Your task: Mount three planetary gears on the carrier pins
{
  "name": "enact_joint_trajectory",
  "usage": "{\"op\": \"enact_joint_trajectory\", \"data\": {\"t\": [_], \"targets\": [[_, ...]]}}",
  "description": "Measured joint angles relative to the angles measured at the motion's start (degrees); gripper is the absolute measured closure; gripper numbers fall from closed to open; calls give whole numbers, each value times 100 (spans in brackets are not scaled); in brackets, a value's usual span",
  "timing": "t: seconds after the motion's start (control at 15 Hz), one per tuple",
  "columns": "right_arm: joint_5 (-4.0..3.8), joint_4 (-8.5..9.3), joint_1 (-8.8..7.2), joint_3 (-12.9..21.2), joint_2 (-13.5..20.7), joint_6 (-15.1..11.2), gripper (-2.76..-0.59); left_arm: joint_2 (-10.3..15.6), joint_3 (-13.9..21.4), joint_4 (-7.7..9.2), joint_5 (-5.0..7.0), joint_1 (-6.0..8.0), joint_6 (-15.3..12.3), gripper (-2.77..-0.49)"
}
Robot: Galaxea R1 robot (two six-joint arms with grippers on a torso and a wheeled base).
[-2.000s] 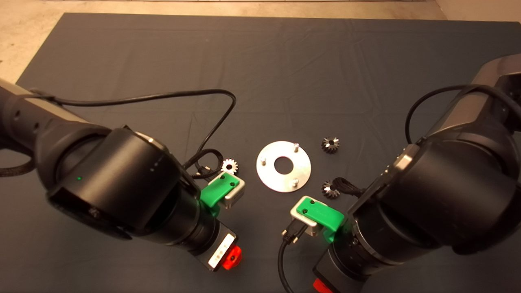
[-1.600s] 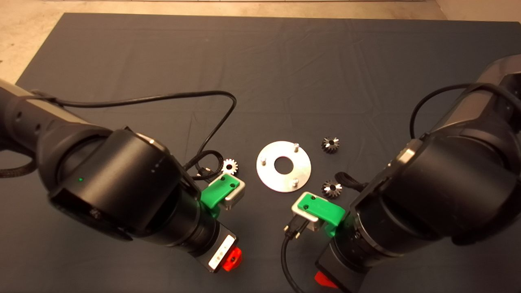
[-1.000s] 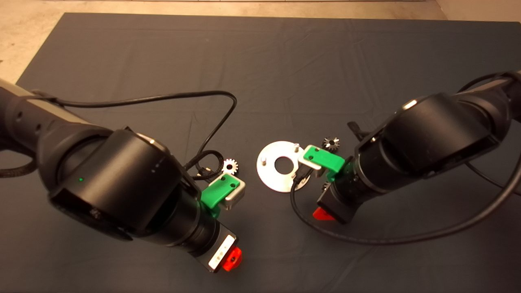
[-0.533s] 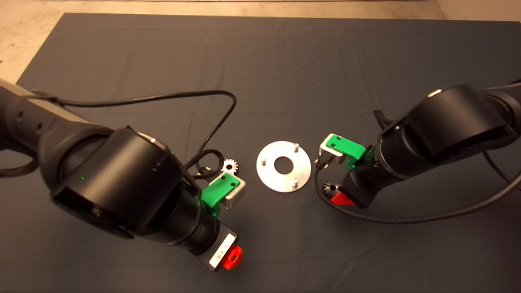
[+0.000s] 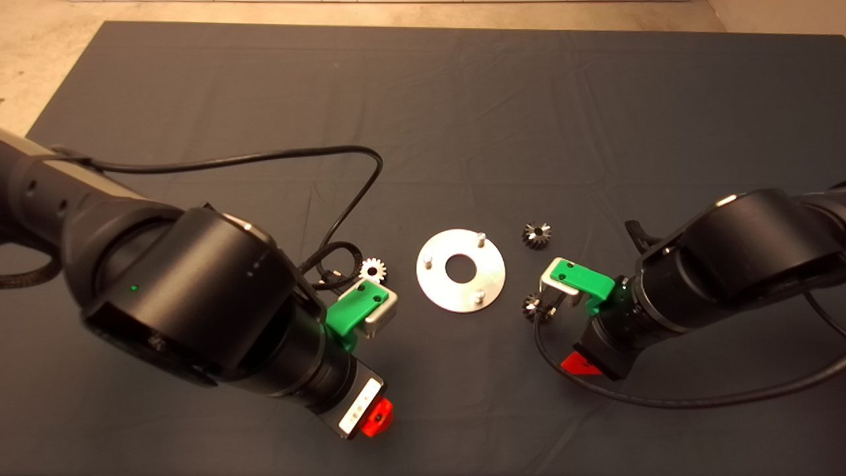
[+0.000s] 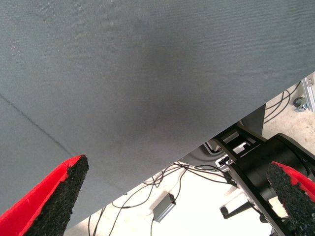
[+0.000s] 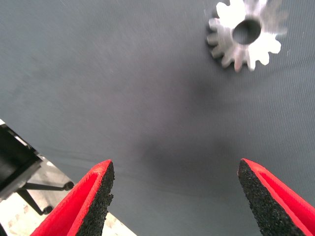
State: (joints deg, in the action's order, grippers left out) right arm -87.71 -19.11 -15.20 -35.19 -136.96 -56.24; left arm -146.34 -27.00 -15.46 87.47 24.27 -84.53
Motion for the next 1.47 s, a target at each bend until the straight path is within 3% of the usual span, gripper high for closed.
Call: {"op": "enact_joint_trajectory", "data": {"t": [0.33, 0.8, 1.47], "targets": [[-3, -309, 49, -218, 66, 506, -187, 0, 0, 0, 1, 0, 0, -264], [-3, -666, 99, -560, 55, 939, -187, 0, 0, 0, -1, 0, 0, -264], [5, -944, 112, -979, -452, 1077, -187, 4, 0, 0, 1, 0, 0, -264]]}}
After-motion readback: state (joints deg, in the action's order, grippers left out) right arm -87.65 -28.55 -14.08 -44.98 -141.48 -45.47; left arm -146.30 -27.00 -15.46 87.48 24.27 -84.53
